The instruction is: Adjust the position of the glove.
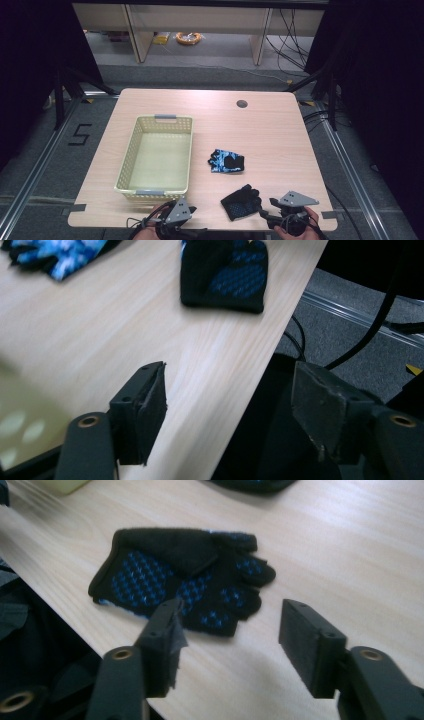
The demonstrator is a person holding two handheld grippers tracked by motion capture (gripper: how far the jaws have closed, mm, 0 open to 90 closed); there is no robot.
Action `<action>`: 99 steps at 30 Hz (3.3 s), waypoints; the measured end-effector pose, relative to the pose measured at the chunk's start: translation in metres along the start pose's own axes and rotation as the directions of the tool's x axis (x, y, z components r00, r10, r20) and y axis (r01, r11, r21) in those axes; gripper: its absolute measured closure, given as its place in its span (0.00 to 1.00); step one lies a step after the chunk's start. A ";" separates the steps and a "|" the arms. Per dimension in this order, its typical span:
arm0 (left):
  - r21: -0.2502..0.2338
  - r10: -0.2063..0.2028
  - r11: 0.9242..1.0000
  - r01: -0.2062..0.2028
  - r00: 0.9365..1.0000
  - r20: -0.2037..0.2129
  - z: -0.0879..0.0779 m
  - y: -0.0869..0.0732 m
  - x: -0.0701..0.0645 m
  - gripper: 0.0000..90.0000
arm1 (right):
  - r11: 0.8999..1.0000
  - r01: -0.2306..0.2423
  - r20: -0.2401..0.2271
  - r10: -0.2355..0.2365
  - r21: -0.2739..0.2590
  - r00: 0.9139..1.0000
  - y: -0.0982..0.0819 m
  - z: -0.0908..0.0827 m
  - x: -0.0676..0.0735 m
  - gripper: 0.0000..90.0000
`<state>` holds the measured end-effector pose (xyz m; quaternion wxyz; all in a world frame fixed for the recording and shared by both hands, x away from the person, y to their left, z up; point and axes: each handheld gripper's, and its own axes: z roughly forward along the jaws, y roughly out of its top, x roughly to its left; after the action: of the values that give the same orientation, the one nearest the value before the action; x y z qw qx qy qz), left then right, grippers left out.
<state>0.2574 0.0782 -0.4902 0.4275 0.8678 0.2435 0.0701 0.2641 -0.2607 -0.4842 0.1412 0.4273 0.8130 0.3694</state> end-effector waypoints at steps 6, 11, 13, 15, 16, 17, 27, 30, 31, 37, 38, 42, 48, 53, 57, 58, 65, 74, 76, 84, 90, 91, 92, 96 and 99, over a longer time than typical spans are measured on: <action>-0.010 0.060 0.998 -0.060 0.998 0.004 0.020 0.020 -0.006 0.41 | 1.000 0.031 0.005 -0.031 -0.001 0.999 0.008 0.005 -0.003 0.67; -0.047 0.099 0.994 -0.098 0.995 0.016 0.033 0.028 -0.007 0.72 | 0.997 0.073 0.028 -0.073 0.004 0.997 0.019 0.009 -0.007 0.87; -0.045 0.093 0.995 -0.092 0.995 0.023 0.044 0.034 -0.007 0.82 | 0.995 0.103 0.018 -0.103 0.005 0.995 0.026 0.017 -0.010 0.96; -0.032 0.102 0.994 -0.101 0.994 0.031 0.047 0.036 -0.006 0.89 | 0.994 0.112 0.017 -0.112 0.019 0.994 0.031 0.025 -0.012 0.99; -0.040 0.094 0.995 -0.093 0.995 0.017 0.050 0.037 -0.007 0.89 | 0.994 0.112 0.017 -0.112 0.019 0.994 0.031 0.025 -0.012 0.99; -0.032 0.098 0.995 -0.097 0.995 0.010 0.054 0.039 -0.005 0.91 | 0.992 0.126 0.017 -0.127 0.025 0.992 0.033 0.028 -0.014 0.99; 0.031 0.143 0.989 -0.144 0.989 0.028 0.088 0.050 -0.016 0.98 | 0.988 0.131 0.003 -0.132 0.086 0.991 0.046 0.056 -0.023 1.00; 0.048 0.132 0.990 -0.133 0.991 0.025 0.092 0.048 -0.014 0.98 | 0.984 0.136 0.001 -0.137 0.119 0.991 0.043 0.061 -0.023 1.00; 0.047 0.142 0.989 -0.143 0.990 0.021 0.092 0.048 -0.014 0.98 | 0.982 0.139 -0.002 -0.140 0.129 0.990 0.040 0.061 -0.022 1.00; 0.064 0.158 0.985 -0.158 0.987 0.004 0.084 0.043 -0.011 0.98 | 0.984 0.130 -0.003 -0.131 0.120 0.991 0.031 0.054 -0.015 1.00; 0.064 0.158 0.985 -0.158 0.987 0.004 0.084 0.043 -0.011 0.98 | 0.984 0.130 -0.003 -0.131 0.120 0.991 0.031 0.054 -0.015 1.00; 0.069 0.178 0.982 -0.177 0.984 -0.011 0.077 0.038 -0.007 0.97 | 0.987 0.127 -0.016 -0.126 0.095 0.992 0.029 0.057 -0.007 1.00; 0.085 0.198 0.977 -0.194 0.979 -0.053 0.070 0.033 -0.002 0.97 | 0.981 0.154 -0.028 -0.151 0.120 0.988 0.042 0.069 0.003 1.00; 0.097 0.214 0.973 -0.208 0.975 -0.057 0.068 0.033 0.000 0.96 | 0.981 0.161 -0.021 -0.160 0.108 0.987 0.044 0.072 0.004 1.00; 0.093 0.222 0.972 -0.215 0.972 -0.071 0.067 0.031 0.000 0.96 | 0.985 0.146 -0.021 -0.144 0.096 0.989 0.042 0.073 0.005 1.00; 0.093 0.230 0.970 -0.223 0.970 -0.079 0.066 0.030 0.000 0.95 | 0.984 0.148 -0.023 -0.147 0.094 0.989 0.042 0.073 0.005 1.00; 0.051 0.185 0.982 -0.182 0.981 -0.064 0.057 0.030 0.000 0.87 | 0.984 0.141 -0.032 -0.138 0.111 0.990 0.046 0.067 0.004 0.98; -0.025 0.091 0.996 -0.091 0.996 0.008 0.023 0.021 -0.004 0.63 | 0.990 0.141 0.033 -0.142 0.025 0.989 0.072 0.060 -0.015 1.00; 0.023 0.096 0.995 -0.096 0.995 0.013 0.015 0.017 -0.002 0.51 | 0.990 0.143 0.053 -0.144 0.019 0.988 0.083 0.068 -0.020 1.00; 0.063 0.017 0.998 -0.017 1.000 -0.002 -0.012 -0.013 0.010 0.35 | 0.986 0.152 0.078 -0.158 0.073 0.984 0.105 0.102 -0.032 1.00; 0.032 -0.033 0.999 0.034 0.999 -0.035 -0.032 -0.029 0.018 0.34 | 0.986 0.122 0.059 -0.129 0.110 0.990 0.105 0.118 -0.034 1.00; 0.032 -0.033 0.999 0.034 0.999 -0.035 -0.032 -0.029 0.018 0.34 | 0.985 0.140 0.062 -0.146 0.100 0.987 0.103 0.119 -0.034 1.00; 0.027 -0.013 1.000 0.014 0.999 -0.039 -0.033 -0.030 0.020 0.34 | 0.985 0.140 0.062 -0.146 0.100 0.987 0.103 0.119 -0.034 1.00; 0.043 -0.020 0.999 0.022 0.998 -0.055 -0.037 -0.033 0.024 0.34 | 0.981 0.166 0.043 -0.171 0.101 0.984 0.099 0.116 -0.024 1.00; 0.039 -0.032 0.999 0.034 0.998 -0.059 -0.038 -0.034 0.023 0.34 | 0.978 0.189 0.025 -0.192 0.092 0.981 0.096 0.113 -0.013 1.00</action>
<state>0.2527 0.1333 -0.4946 0.4040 0.8695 0.2716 0.0834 0.3903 -0.1822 -0.4932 0.1703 0.3593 0.8635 0.3102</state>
